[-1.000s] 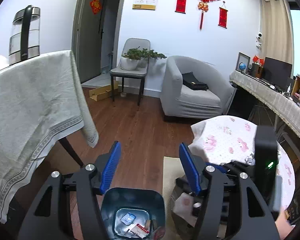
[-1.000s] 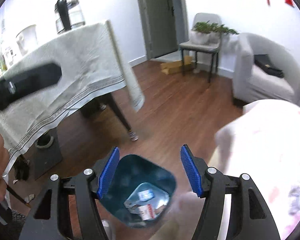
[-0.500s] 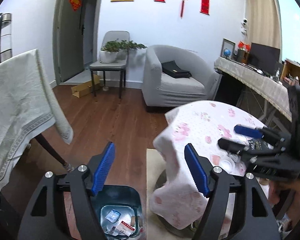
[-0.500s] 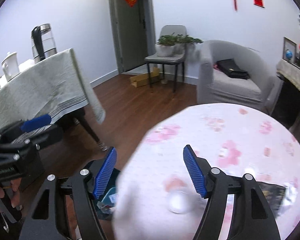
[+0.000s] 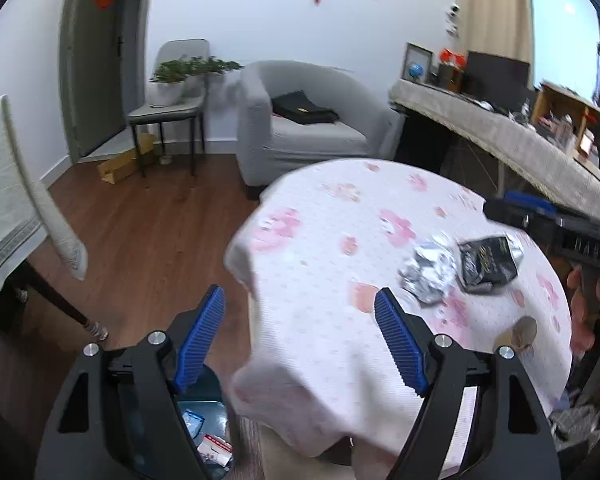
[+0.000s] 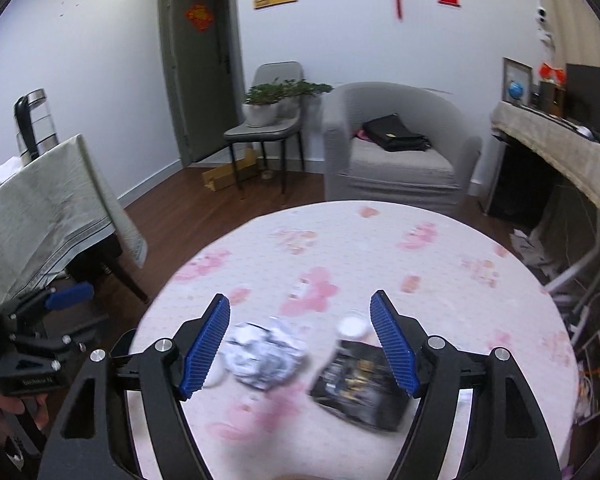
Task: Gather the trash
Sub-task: 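Move both tools back over the table toward the remaining trash, then grasp the clear plastic lid with the left tool while the right tool grasps the crumpled white paper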
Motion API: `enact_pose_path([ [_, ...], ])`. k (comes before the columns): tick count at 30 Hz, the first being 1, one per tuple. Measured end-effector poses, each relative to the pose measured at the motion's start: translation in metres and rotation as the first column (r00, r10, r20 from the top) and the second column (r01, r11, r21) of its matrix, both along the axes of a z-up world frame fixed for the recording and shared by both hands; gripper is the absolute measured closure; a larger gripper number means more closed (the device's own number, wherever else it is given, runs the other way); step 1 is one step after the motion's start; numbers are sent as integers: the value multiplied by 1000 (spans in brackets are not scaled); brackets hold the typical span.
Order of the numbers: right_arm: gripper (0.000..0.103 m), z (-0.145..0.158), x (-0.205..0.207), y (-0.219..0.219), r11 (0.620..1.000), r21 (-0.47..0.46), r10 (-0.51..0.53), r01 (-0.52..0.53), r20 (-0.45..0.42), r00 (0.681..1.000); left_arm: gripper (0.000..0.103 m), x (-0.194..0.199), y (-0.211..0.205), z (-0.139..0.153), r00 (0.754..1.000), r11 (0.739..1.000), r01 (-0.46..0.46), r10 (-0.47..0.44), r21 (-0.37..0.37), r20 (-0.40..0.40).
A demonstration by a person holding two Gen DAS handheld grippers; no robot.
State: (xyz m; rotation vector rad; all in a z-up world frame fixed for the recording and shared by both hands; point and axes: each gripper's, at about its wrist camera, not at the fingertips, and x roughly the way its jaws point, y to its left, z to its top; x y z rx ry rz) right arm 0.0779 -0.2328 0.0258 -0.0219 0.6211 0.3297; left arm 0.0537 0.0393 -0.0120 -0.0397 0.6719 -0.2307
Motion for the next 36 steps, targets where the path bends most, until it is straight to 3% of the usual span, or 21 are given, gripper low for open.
enact_pose_path([
  [9,29,-8,2,-60,989,76,-124,127,-40,991,23,8,-56,-17,993,991,120,-119,57,-21],
  [20,29,-23,2,-112,965,83,-238,247,-101,966,24,23,-83,-36,989,988,127,-120,84,-81],
  [23,30,-30,5,-118,962,111,-233,249,-138,963,28,26,-87,-38,990,988,122,-114,99,-84],
  [31,45,-45,11,-112,966,137,-191,219,-196,962,39,30,-89,-44,990,987,113,-103,118,-93],
  [36,46,-54,17,-108,964,147,-184,220,-226,956,61,30,-89,-43,992,987,111,-102,116,-81],
])
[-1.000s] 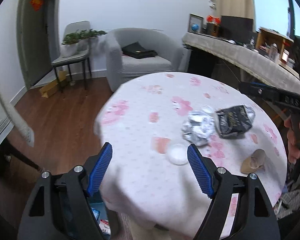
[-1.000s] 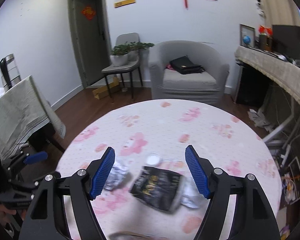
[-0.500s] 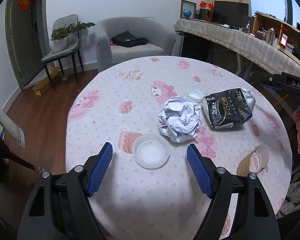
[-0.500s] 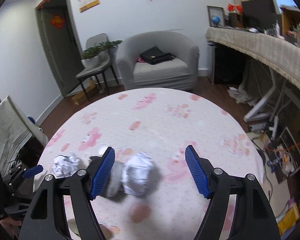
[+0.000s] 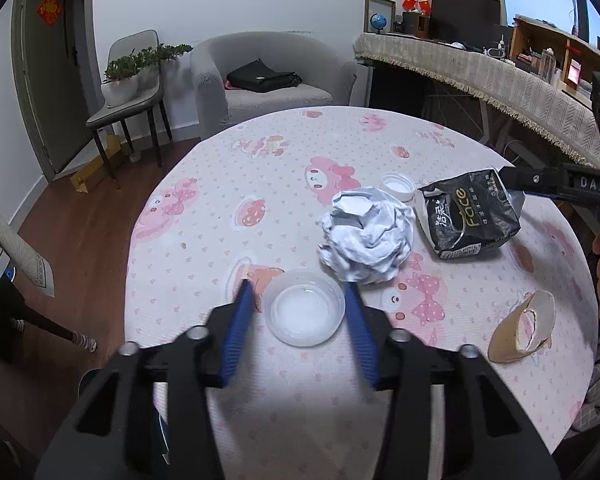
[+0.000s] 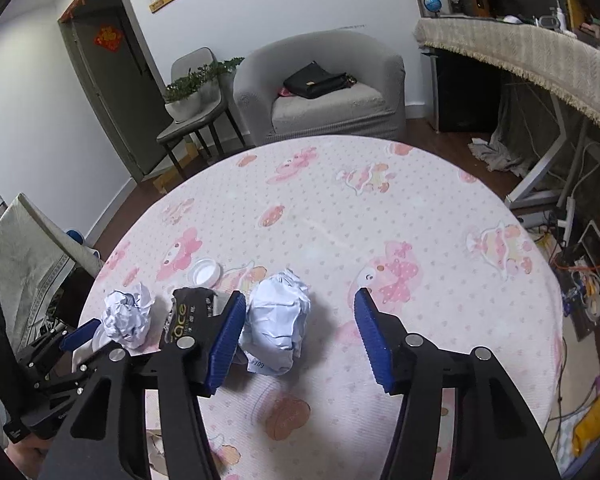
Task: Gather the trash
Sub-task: 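Grasp the clear plastic lid with the left tool while the right tool grasps the crumpled white paper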
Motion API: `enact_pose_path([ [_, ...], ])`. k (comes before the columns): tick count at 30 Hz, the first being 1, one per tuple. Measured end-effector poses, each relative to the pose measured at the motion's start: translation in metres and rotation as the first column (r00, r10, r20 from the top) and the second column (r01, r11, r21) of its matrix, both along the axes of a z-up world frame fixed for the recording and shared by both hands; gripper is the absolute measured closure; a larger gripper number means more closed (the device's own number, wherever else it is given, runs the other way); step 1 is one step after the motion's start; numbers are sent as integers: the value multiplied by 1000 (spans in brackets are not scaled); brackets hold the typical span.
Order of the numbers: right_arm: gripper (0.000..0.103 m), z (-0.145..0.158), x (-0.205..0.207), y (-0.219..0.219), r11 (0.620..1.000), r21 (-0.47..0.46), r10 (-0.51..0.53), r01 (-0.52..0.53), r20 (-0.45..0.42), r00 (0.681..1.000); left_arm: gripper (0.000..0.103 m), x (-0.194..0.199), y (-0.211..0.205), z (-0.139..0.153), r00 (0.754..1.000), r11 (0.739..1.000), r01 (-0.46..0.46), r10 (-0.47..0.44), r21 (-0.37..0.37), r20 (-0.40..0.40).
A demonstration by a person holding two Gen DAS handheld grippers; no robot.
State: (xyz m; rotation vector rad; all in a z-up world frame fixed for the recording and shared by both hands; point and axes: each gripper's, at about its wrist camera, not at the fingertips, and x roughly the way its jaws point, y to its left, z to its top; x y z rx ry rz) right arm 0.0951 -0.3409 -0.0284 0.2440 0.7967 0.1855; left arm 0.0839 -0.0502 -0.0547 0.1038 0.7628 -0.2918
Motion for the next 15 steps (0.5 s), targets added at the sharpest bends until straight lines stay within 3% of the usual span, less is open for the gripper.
enact_pose_path([
  [8,46,-7,10,8,998,59,22,-20,-22,1000,61,0,4,2,1000,1000,-7,7,-23,7],
  [11,53,-17,15,15,998,58,37,-34,-53,998,61,-1,10,9,999,999,-27,28,-47,27],
  [13,66,-17,15,15,997,72,45,-42,-45,998,61,-1,16,13,999,997,-40,42,-68,34],
  [15,66,-12,13,17,999,31,34,-33,-29,999,61,0,21,16,998,995,-56,59,-83,37],
])
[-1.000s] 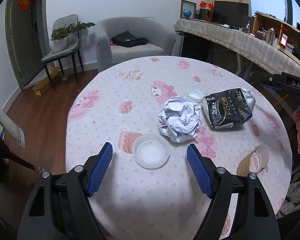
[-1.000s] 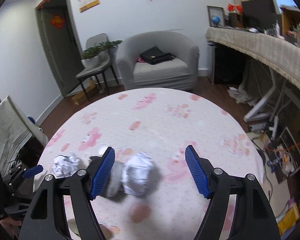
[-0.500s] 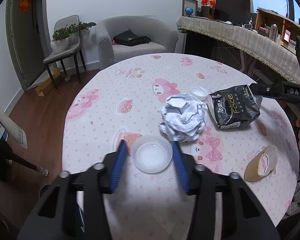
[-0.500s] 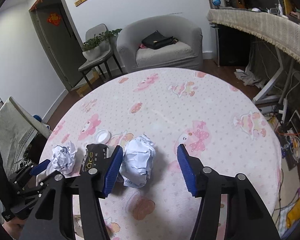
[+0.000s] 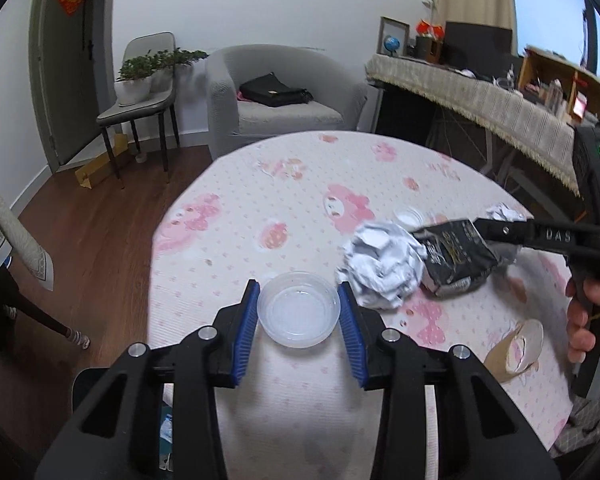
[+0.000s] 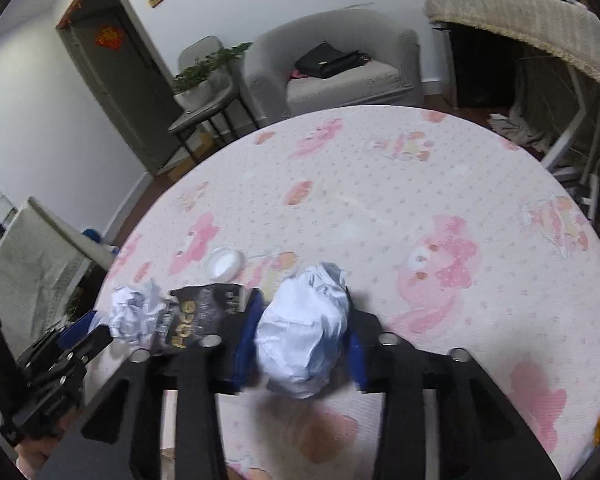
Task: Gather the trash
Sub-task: 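Grasp the clear plastic lid with the left tool while the right tool grasps the crumpled white paper, then carry the plastic lid and crumpled paper over the teal bin with both tools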
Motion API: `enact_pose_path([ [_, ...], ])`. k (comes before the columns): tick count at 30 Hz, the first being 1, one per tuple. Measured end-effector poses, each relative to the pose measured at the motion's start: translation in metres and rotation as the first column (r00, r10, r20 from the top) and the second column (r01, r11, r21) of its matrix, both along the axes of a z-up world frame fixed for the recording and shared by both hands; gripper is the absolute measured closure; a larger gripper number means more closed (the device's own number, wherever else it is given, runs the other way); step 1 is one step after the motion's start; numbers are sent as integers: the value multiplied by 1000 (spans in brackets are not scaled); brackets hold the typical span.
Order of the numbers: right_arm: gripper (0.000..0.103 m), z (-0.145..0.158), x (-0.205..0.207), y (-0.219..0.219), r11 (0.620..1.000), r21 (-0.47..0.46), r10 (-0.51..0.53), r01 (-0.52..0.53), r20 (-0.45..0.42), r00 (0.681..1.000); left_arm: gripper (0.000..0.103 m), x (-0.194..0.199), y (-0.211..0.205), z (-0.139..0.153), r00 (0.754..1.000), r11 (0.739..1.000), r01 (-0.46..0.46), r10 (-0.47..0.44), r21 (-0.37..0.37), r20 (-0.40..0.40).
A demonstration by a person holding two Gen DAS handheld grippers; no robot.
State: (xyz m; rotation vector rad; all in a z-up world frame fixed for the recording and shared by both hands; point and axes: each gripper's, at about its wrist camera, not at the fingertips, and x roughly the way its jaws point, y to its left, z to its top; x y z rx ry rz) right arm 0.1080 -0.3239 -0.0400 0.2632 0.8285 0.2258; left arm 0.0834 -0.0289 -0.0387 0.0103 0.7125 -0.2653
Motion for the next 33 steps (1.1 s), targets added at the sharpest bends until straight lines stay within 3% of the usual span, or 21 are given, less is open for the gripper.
enact_pose_path([
  [10,67,42,-15,4,984,-162,-47,71,148,988,61,-1,16,8,999,998,-33,33,-44,3],
  [23,67,62,-13,78,986,-115,143,-123,187,972,61,-12,51,11,996,996,-84,84,-21,16],
  [33,67,61,-12,135,969,-106,242,-225,183,953,61,-18,105,3,986,986,-168,168,4,-4],
])
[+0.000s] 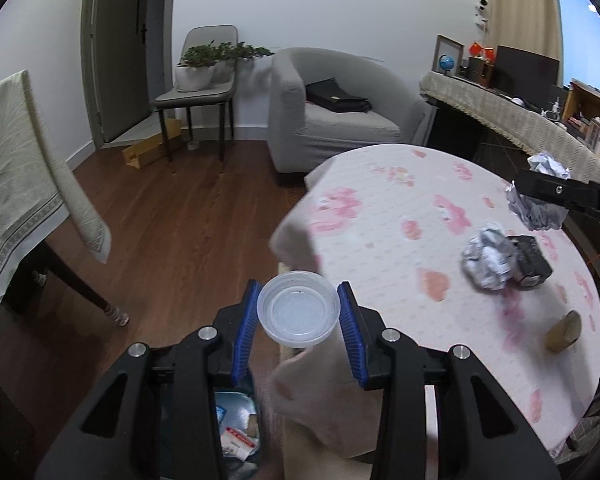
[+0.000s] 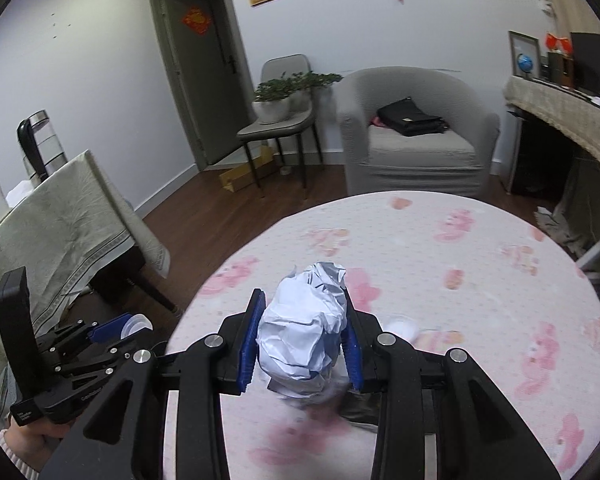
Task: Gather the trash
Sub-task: 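Carry the plastic lid and crumpled paper over the teal bin with both tools, then open the left tool then the right tool to drop both items into the bin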
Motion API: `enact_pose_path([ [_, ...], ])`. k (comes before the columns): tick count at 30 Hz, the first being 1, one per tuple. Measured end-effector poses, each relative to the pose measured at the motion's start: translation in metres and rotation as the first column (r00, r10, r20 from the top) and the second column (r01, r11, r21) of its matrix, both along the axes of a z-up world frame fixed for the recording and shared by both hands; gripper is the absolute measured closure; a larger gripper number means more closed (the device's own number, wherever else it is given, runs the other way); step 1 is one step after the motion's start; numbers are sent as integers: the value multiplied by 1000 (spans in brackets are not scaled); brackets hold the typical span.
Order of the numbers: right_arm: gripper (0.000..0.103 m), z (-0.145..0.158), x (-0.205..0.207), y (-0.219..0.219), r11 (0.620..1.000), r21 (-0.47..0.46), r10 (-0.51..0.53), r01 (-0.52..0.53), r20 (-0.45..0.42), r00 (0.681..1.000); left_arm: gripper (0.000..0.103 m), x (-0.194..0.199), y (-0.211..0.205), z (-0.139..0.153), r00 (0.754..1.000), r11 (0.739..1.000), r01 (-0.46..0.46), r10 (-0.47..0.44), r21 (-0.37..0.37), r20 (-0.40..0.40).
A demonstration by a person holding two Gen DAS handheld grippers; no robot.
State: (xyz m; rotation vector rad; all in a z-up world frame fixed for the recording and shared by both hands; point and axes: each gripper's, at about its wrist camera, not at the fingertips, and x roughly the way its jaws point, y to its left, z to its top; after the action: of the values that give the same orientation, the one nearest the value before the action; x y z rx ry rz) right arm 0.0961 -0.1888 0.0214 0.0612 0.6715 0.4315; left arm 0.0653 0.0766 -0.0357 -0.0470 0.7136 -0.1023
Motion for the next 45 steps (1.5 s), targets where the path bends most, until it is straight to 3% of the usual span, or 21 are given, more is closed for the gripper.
enact_pose_path([
  [9,67,-2,0,52,996,-3,84,-84,-1,996,61,-7,38,-25,997,999,-40,43,34,-68],
  [20,67,-12,-4,116,983,-14,181,-182,-23,983,61,-13,93,-68,973,992,-112,120,50,-197],
  [36,67,-44,-7,204,956,-54,283,-289,-94,954,61,-14,143,-129,908,984,-160,177,74,-381],
  [45,67,-83,-10,244,941,-47,322,-336,-188,928,60,-19,155,-158,865,983,-156,184,100,-467],
])
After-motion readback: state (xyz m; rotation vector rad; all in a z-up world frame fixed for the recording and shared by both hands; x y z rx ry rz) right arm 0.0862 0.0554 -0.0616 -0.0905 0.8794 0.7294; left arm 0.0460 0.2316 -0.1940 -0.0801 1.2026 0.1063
